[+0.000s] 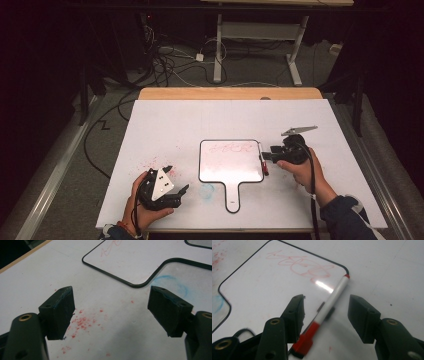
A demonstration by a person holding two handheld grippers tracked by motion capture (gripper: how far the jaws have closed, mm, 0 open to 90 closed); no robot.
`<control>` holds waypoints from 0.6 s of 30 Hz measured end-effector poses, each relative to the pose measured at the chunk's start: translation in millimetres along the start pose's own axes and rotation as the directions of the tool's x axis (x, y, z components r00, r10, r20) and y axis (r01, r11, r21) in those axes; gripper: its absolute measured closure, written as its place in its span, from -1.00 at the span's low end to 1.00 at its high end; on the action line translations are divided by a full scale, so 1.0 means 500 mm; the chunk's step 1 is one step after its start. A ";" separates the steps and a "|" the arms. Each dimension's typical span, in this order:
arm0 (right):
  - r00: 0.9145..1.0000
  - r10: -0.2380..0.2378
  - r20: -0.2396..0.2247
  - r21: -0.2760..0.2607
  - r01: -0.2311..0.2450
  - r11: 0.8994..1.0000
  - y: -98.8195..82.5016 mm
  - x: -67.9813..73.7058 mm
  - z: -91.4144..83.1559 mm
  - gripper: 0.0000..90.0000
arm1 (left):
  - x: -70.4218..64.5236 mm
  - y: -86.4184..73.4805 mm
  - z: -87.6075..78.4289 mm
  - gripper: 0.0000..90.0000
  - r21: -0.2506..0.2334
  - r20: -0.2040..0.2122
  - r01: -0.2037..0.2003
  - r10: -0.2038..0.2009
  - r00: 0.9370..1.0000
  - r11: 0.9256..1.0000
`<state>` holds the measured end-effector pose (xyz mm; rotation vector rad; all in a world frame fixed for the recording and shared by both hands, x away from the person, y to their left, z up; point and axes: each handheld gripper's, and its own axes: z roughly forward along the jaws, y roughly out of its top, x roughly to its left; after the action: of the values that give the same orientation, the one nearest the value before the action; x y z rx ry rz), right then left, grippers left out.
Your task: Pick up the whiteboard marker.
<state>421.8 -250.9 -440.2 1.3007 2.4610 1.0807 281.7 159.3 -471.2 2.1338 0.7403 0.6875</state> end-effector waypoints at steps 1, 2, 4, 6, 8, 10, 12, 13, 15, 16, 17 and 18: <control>1.000 0.011 -0.004 0.017 -0.011 1.000 0.006 -0.004 0.013 0.12 | 0.000 0.000 0.001 -0.53 0.002 0.002 -0.001 0.001 1.000 1.000; 1.000 0.023 -0.010 0.031 -0.023 0.999 0.011 -0.008 0.024 0.13 | -0.001 -0.001 0.001 -0.54 0.004 0.003 -0.003 0.003 1.000 1.000; 0.999 0.049 0.003 0.053 -0.049 0.997 0.020 -0.014 0.044 0.21 | -0.002 -0.001 0.002 -0.53 0.008 0.003 -0.003 0.003 1.000 1.000; 0.998 0.048 0.027 0.074 -0.050 0.996 0.025 -0.017 0.060 0.28 | -0.002 -0.002 0.002 -0.53 0.010 0.003 -0.005 0.005 1.000 1.000; 0.998 0.041 0.037 0.090 -0.045 0.995 0.027 -0.018 0.070 0.43 | -0.002 -0.002 0.002 -0.53 0.013 0.002 -0.004 0.004 1.000 1.000; 0.998 0.043 0.034 0.090 -0.046 0.995 0.030 -0.020 0.071 0.51 | -0.002 -0.002 0.002 -0.53 0.012 0.003 -0.004 0.004 1.000 1.000; 0.998 0.054 0.011 0.086 -0.055 0.995 0.031 -0.021 0.070 0.63 | -0.003 -0.001 0.003 -0.53 0.015 0.004 -0.005 0.005 1.000 1.000; 0.999 0.047 -0.004 0.083 -0.047 0.995 0.032 -0.019 0.070 0.68 | -0.003 -0.001 0.003 -0.53 0.015 0.006 -0.006 0.006 1.000 1.000; 0.999 0.032 -0.006 0.089 -0.031 0.996 0.034 -0.012 0.071 0.73 | -0.004 -0.001 0.004 -0.53 0.019 0.009 -0.004 0.004 1.000 1.000; 1.000 0.020 0.001 0.091 -0.020 0.996 0.035 -0.010 0.070 0.80 | -0.004 -0.001 0.005 -0.53 0.018 0.011 -0.003 0.003 1.000 1.000; 1.000 0.012 0.004 0.093 -0.012 0.996 0.035 -0.009 0.069 0.80 | -0.004 -0.001 0.005 -0.53 0.020 0.013 -0.003 0.003 1.000 1.000; 1.000 0.014 0.000 0.095 -0.014 0.995 0.035 -0.010 0.069 0.81 | -0.005 0.000 0.006 -0.53 0.021 0.015 -0.002 0.001 1.000 1.000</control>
<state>451.3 -230.2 -454.8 1.3457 2.5362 0.9776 282.1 156.4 -473.6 2.1565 0.7407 0.6661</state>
